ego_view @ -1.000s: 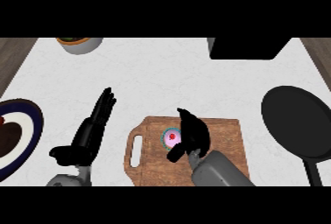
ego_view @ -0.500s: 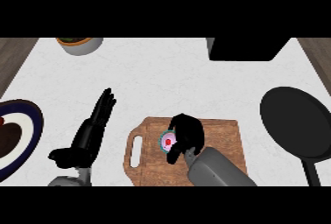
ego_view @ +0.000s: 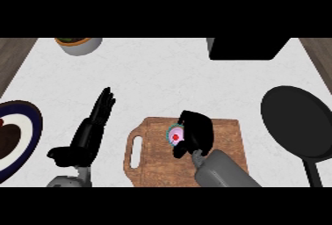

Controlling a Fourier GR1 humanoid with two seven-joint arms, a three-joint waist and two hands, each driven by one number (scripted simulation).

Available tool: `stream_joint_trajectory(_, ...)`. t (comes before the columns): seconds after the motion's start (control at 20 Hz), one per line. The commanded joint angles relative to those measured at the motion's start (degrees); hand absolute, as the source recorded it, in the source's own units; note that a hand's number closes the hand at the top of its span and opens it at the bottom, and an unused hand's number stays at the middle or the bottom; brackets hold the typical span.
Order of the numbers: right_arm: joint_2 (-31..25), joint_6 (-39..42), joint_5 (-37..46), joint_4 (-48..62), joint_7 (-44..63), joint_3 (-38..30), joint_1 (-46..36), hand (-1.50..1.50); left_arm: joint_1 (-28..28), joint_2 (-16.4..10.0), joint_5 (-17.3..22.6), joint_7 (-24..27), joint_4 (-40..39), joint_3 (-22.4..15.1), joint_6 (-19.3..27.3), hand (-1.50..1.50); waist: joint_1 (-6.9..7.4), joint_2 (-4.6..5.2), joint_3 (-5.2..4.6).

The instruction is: Pick the cupcake from the cutting board and place it in the pan

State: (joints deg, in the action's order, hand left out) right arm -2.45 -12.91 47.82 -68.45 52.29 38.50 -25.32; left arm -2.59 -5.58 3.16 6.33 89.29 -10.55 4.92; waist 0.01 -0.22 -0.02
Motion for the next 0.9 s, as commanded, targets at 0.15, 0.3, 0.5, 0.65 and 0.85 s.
stream_joint_trajectory(0.15,-3.12,-0.47,6.26,-0.75,7.22,-7.7,-4.08,1.5,0.46,0.7,-0.47,3.49,-3.67,0.53,-0.78,0.0,-0.31,0.15,-0.02)
stream_joint_trajectory(0.3,-3.12,-4.04,14.93,-0.2,12.99,-7.34,-6.22,1.5,0.46,0.11,-0.72,1.08,-0.54,0.65,-0.11,0.0,-0.27,-0.06,-0.03)
stream_joint_trajectory(0.5,-3.55,-6.87,24.39,-7.81,16.37,-6.07,-2.73,1.5,-0.25,-0.45,0.05,-2.62,2.22,0.96,-0.43,0.0,-0.82,-0.3,0.0)
stream_joint_trajectory(0.65,-1.97,-9.09,27.81,-10.61,17.31,-9.64,-2.99,1.5,0.64,-0.68,-0.33,-1.97,2.25,1.15,-0.32,0.0,-0.47,-0.18,0.02)
stream_joint_trajectory(0.85,-3.99,-8.38,26.71,-16.77,15.81,-17.01,-0.45,1.5,3.8,0.14,-1.56,1.47,1.03,-0.4,-0.46,0.0,-0.76,-0.14,0.02)
